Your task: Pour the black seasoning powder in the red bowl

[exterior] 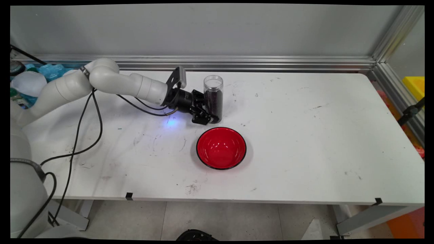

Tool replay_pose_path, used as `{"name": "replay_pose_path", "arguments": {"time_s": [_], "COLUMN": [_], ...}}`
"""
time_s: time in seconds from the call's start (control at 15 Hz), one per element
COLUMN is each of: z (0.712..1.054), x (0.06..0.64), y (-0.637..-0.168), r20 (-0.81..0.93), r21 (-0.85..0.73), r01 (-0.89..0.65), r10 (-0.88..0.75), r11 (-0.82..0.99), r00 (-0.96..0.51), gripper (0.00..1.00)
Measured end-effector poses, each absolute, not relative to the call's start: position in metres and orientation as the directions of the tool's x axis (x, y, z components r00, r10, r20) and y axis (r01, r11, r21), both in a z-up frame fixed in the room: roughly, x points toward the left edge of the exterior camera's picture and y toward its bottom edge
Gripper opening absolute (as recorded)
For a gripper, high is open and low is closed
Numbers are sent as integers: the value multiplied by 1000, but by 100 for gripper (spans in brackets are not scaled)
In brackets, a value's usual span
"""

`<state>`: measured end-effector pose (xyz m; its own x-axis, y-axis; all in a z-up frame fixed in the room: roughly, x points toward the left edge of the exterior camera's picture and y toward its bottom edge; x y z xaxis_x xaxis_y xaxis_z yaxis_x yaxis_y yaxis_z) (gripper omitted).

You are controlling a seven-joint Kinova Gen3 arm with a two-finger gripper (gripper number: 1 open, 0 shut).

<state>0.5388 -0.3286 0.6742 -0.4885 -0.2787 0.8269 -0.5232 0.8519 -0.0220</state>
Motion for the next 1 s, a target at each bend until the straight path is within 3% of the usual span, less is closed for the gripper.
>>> {"name": "replay_pose_path", "arguments": {"time_s": [0.47, 1.0], "z": [676, 717], "x": [535, 533], "y": [-329, -327], "r20": [827, 841], "r21": [-15, -42], "r01": [-511, -505], "r10": [-276, -242], "r11": [860, 862], "r00": [-489, -483], "gripper": [0, 0]}}
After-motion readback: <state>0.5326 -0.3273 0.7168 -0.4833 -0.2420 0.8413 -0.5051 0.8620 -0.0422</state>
